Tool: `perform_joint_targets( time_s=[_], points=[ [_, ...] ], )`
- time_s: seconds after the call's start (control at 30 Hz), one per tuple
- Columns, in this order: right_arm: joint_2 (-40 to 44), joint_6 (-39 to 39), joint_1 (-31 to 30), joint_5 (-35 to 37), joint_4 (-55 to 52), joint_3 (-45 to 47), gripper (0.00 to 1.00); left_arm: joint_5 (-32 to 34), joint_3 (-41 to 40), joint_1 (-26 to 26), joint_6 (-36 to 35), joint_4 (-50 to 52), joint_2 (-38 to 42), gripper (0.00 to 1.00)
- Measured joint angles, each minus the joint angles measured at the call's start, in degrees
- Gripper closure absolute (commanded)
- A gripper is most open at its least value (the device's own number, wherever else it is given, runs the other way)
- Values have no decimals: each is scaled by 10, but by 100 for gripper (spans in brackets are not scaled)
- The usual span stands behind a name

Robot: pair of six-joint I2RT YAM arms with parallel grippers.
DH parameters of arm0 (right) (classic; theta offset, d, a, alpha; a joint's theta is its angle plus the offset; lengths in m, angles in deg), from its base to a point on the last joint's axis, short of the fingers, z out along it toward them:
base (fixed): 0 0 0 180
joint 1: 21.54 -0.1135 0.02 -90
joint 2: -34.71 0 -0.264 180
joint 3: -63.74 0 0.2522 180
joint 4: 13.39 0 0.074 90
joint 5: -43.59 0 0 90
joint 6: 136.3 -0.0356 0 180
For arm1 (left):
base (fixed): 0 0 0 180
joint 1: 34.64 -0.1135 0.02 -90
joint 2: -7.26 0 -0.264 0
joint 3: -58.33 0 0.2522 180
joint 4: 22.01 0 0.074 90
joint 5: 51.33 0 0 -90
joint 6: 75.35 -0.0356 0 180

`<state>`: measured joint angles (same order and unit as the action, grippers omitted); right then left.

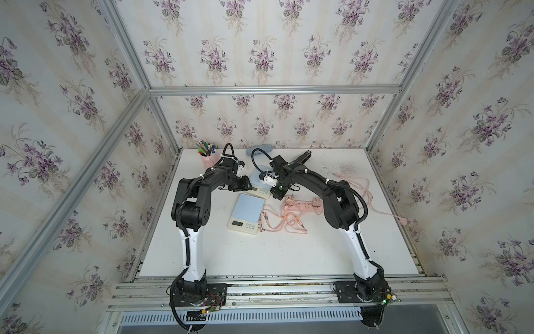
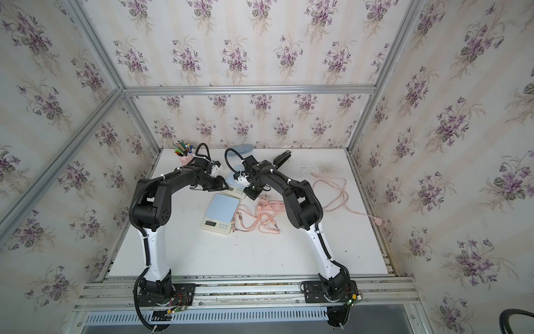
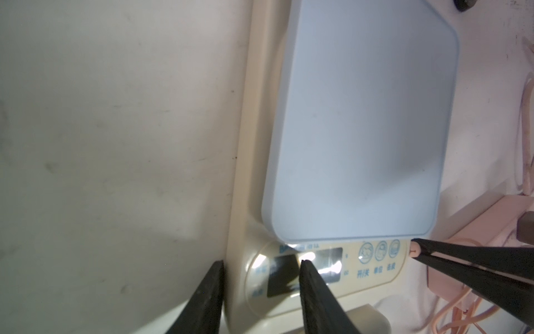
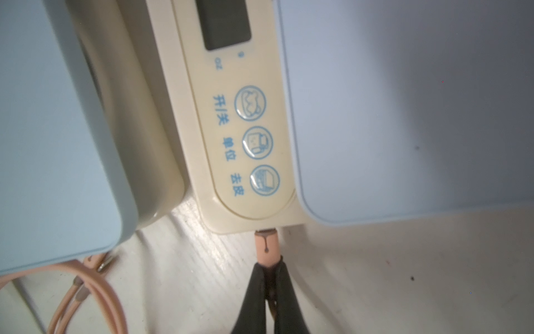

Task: Charge the electronic scale
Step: Insert the charging cable into the electronic scale.

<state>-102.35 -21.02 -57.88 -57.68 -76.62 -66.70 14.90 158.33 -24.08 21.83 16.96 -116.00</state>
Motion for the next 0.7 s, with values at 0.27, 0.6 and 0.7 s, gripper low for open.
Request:
perform_joint_targets(
  time_s=[0.27,0.6,0.7],
  points=[
    [-15,0,0,5,-37,-37,100,21,4,10,9,2,0,57],
    [-38,-9,0,7,-69,-73,100,25,-10,16,27,-16,6,59],
    [-39,-17,0,7,-72,-73,100,25,-17,17,36,-32,8,59]
  ],
)
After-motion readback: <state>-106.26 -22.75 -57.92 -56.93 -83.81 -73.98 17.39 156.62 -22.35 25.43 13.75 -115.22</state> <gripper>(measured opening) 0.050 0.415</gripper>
